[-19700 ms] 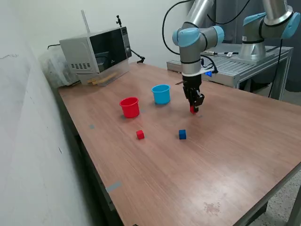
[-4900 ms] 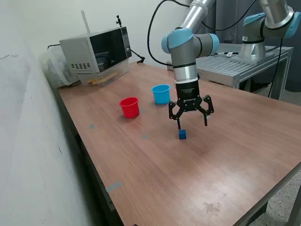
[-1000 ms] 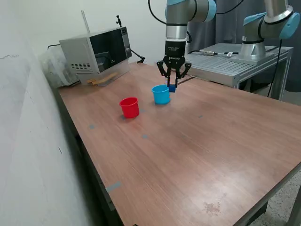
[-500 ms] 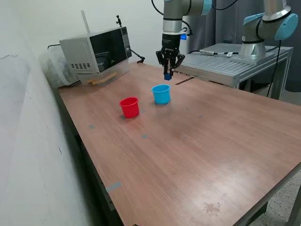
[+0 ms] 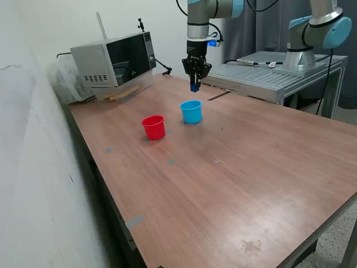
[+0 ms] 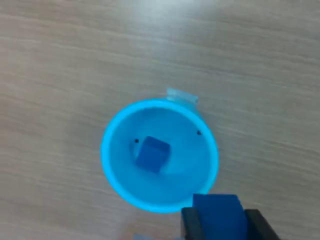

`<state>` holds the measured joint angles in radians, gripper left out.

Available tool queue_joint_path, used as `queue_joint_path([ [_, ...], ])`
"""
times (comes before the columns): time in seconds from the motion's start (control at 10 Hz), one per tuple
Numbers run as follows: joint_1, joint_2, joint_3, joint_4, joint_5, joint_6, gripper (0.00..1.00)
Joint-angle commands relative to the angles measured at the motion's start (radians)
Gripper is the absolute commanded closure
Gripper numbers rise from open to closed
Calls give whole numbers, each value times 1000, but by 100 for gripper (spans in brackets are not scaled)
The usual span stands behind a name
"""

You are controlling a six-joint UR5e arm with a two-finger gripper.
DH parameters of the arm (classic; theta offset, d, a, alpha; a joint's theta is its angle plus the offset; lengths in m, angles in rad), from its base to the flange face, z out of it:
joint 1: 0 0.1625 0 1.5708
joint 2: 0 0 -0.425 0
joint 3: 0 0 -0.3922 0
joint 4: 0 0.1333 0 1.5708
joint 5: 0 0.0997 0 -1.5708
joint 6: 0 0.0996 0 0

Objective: Place red objects in the red bin, and blue objects in the blue bin.

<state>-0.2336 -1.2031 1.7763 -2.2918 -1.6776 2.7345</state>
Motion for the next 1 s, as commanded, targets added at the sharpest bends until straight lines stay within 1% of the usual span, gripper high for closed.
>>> queue_joint_path([
  [0.0,-26,19,-6,3,-1,7,100],
  [0.2,-58,57,-15,3,1,7,100],
  [0.5,-59,94,-35,2,1,4,100],
  [0.7,-59,96,-44,2,1,2,100],
  [0.8,-59,96,-44,3,-1,-4,0],
  [0.9,-59,96,-46,3,-1,-4,0],
])
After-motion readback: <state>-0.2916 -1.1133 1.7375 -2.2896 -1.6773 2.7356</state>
